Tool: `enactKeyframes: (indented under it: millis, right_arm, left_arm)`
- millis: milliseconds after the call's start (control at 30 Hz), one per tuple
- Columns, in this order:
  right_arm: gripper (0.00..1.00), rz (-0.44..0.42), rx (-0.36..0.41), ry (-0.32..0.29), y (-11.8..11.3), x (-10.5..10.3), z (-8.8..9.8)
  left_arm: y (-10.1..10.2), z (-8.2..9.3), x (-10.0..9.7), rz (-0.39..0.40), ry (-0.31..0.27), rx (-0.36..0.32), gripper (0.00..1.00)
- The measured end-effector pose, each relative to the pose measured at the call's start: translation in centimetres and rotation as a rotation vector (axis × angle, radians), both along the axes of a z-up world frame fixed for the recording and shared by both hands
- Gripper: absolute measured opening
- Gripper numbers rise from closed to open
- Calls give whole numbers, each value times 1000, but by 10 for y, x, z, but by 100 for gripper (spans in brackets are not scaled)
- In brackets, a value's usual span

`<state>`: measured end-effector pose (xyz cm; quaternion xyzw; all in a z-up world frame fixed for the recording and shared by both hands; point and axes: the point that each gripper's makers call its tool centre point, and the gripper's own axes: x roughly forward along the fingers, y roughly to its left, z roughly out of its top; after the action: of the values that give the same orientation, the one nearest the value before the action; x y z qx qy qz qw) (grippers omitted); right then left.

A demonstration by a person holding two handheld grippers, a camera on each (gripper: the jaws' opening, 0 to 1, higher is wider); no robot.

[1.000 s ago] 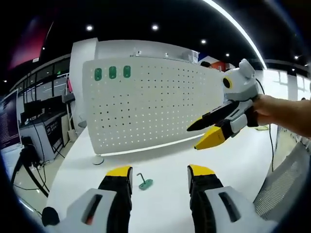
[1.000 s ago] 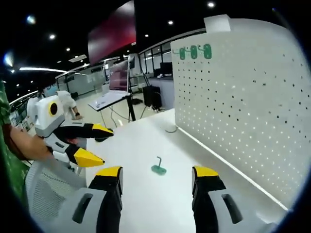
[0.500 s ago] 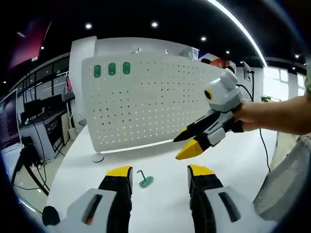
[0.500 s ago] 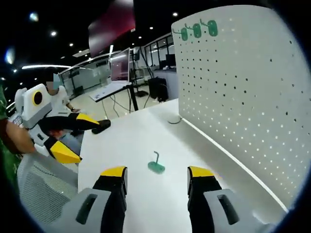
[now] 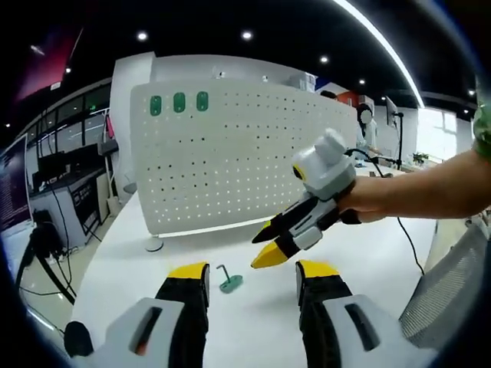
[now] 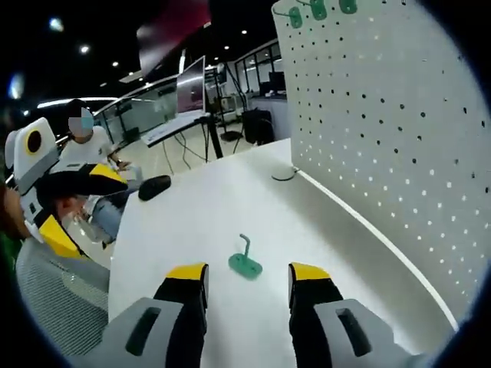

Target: Insert the hook assembly into the mounting plate slot until the hook locks in place.

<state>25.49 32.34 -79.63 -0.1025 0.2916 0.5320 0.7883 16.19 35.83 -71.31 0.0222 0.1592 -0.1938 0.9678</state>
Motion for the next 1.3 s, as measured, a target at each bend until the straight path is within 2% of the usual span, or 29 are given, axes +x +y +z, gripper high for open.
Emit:
enactKeyframes:
  millis: [367,700,1000,1167,1300]
  right_arm:
    - [33,55,-34,31,18,3,-29]
    - [28,95,-68,31,28,8,-43]
    - [23,132,-65,28,38,6,-47]
    - [17,152,-57,20,42,2,-45]
    - [15,149,-38,4,46,6,-37]
  left_arm:
    - [0,-3,1,3,15,-13,46]
    - [0,-5,1,2,24,-17,45]
    - [-1,-7,1,-2,33,-17,45]
    - [-1,-8,1,-2,34,-18,44]
    - [-1,-8,0,-4,34,-17,44]
